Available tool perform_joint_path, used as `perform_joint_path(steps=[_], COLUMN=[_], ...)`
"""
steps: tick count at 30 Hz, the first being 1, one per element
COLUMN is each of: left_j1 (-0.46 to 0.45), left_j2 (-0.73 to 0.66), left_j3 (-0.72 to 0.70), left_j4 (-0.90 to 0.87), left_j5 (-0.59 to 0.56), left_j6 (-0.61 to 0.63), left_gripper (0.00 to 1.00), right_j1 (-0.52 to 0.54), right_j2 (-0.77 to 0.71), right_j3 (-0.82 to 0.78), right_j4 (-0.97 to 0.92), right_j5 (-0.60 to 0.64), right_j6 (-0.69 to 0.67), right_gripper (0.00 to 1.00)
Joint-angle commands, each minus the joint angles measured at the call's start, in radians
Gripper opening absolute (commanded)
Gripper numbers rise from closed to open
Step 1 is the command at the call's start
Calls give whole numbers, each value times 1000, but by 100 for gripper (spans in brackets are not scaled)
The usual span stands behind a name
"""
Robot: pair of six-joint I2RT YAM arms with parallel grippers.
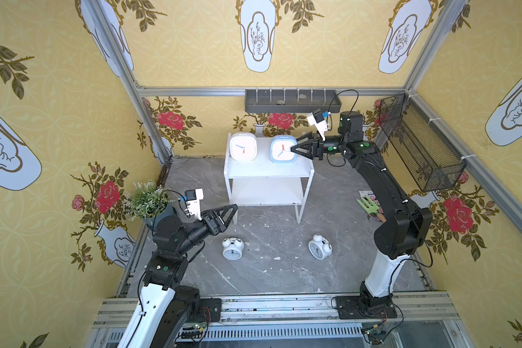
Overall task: Place the alarm clocks on the shelf by style
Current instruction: Place the alarm on the shelf.
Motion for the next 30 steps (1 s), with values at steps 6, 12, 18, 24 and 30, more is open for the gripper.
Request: perform_joint_path(steps=[6,12,18,24,30], left_j1=[2,3,4,3,3], left_j2=[-4,1,-8,-41,-74], left_j3=[-6,-7,-7,-12,40], left_j4=[48,50,35,-1,-221], left_j5=[21,28,30,26,-123], left_j6=[4,6,7,19,66], left_gripper=[87,87,89,93,95], right_j1=[-6,-7,-17,-30,58], right_j2=[9,-10,-98,-226,-399], right_j3=[15,10,-67,-145,-220], right_j4=[-24,-43,33,100,60], right_j5=[19,7,62,210,879], right_j6=[-46,-67,-30,54,181], right_gripper=[60,76,98,97,98])
